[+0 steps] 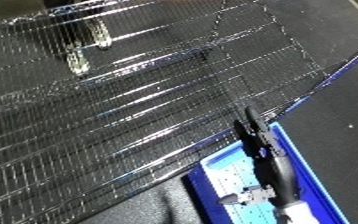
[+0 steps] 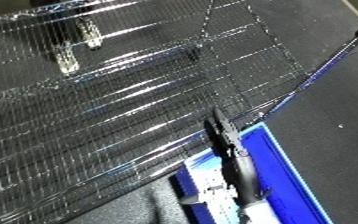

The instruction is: Pick up the object and place it into the box

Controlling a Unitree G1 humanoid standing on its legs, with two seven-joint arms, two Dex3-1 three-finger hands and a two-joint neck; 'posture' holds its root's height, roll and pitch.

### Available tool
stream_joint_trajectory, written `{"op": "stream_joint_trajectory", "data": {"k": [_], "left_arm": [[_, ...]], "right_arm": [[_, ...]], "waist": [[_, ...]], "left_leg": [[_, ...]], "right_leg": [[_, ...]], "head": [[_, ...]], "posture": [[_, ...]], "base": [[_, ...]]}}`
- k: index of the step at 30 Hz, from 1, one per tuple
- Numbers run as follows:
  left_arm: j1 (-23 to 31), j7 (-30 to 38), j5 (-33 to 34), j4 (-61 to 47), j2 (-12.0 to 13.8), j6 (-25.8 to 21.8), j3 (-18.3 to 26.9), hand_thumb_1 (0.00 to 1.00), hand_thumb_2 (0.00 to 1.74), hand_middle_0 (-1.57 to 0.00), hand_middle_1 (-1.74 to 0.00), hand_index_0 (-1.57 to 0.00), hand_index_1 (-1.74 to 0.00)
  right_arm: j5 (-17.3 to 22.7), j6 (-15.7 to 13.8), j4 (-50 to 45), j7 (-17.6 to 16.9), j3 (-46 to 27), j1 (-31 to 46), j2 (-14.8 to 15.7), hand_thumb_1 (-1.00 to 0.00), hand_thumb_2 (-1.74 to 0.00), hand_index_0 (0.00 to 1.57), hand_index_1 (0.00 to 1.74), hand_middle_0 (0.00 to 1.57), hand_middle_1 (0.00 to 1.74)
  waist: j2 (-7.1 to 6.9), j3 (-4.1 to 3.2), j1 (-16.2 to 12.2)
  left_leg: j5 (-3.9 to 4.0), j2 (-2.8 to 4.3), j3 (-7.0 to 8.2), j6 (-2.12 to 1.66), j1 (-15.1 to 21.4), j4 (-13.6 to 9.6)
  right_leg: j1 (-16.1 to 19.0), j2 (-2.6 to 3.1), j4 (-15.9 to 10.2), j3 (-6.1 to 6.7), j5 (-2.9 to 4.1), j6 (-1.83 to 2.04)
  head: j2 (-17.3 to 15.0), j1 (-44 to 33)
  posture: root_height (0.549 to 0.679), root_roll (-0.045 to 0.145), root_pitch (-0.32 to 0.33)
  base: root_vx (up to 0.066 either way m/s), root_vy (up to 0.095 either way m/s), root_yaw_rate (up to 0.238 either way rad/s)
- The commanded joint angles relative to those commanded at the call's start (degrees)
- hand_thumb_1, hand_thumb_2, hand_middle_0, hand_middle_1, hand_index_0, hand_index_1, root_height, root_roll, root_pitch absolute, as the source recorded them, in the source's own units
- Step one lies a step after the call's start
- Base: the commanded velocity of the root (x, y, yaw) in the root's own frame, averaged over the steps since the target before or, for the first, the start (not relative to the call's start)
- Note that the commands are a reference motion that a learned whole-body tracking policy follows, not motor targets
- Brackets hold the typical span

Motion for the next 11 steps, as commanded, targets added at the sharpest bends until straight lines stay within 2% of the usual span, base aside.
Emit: {"op": "stream_joint_trajectory", "data": {"k": [4, 11], "left_arm": [[0.3, -0.5, 0.5, -0.1, 0.2, 0.3, 0.1, 1.0, 1.74, -1.57, -1.74, -1.57, -1.74], [0.7, -0.8, 0.9, -0.6, 0.7, 1.1, 0.5, 1.0, 1.74, -1.57, -1.74, -1.57, -1.74]], "right_arm": [[-0.2, 0.0, 0.4, 0.0, 0.7, -0.2, 0.5, 0.0, 0.0, 0.0, 0.0, 0.0, 0.0], [0.0, 0.2, 1.4, 0.2, 1.5, -0.3, 0.7, 0.0, 0.0, 0.0, 0.0, 0.0, 0.0]], "waist": [[-0.34, 0.15, 0.8], [-0.7, 0.41, 1.7]], "left_leg": [[0.0, -0.12, -0.29, 0.13, -0.2, 0.5], [-0.09, -0.26, -0.62, 0.24, -0.8, 1.4]], "right_leg": [[0.0, -0.14, 0.3, -0.33, 0.06, 0.21], [-0.1, -0.54, 1.0, -0.75, 0.0, 0.41]], "head": [[-0.3, -2.0], [-0.9, -4.4]], "posture": [[0.65, 0.053, -0.027], [0.648, 0.05, -0.032]], "base": [[0.04, -0.043, 0.084], [0.032, -0.022, 0.062]]}}
